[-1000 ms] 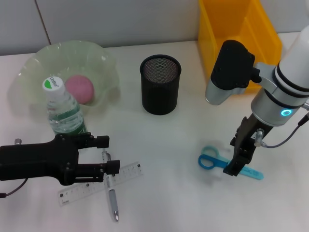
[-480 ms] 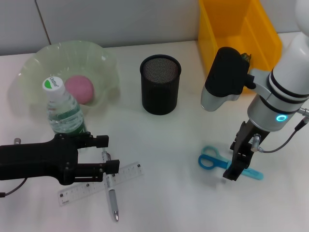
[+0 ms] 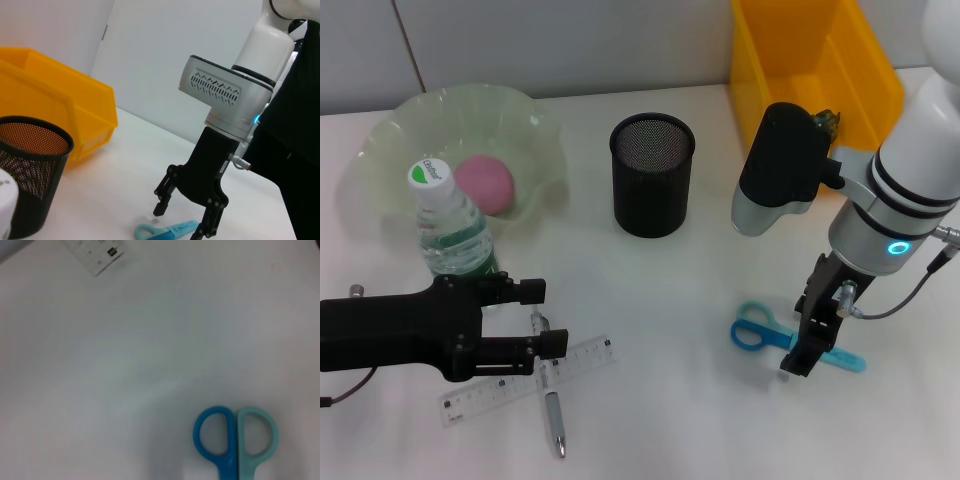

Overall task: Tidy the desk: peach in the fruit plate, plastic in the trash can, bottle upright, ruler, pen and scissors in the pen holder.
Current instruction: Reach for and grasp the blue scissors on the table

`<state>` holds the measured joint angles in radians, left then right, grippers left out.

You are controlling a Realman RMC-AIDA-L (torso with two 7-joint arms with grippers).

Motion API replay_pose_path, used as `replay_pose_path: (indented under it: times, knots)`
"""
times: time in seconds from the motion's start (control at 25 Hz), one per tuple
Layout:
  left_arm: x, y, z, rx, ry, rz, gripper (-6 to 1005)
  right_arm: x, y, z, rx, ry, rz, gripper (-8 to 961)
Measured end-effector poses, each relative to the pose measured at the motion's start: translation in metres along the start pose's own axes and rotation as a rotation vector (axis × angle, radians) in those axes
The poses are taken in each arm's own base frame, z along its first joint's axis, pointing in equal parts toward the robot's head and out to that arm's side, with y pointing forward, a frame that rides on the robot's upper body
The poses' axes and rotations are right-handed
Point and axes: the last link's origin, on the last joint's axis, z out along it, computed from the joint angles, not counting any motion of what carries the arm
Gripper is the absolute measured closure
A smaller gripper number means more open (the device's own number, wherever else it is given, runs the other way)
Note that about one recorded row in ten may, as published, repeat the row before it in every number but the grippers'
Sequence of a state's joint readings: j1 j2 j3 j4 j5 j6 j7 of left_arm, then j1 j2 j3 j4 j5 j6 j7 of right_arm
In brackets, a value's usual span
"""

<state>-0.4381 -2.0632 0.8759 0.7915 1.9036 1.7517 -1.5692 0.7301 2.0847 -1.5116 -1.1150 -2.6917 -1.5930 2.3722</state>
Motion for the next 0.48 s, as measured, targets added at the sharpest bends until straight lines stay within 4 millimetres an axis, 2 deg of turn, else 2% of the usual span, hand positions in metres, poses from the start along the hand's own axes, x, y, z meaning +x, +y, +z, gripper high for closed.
replay_pose_path:
  times: [0.48]
  knots:
    - [0.0002, -0.0001, 0.0001, 0.0, 0.0, 0.001, 186, -0.0007, 0.0019, 0.0023, 0.003, 0.006, -0.006, 184]
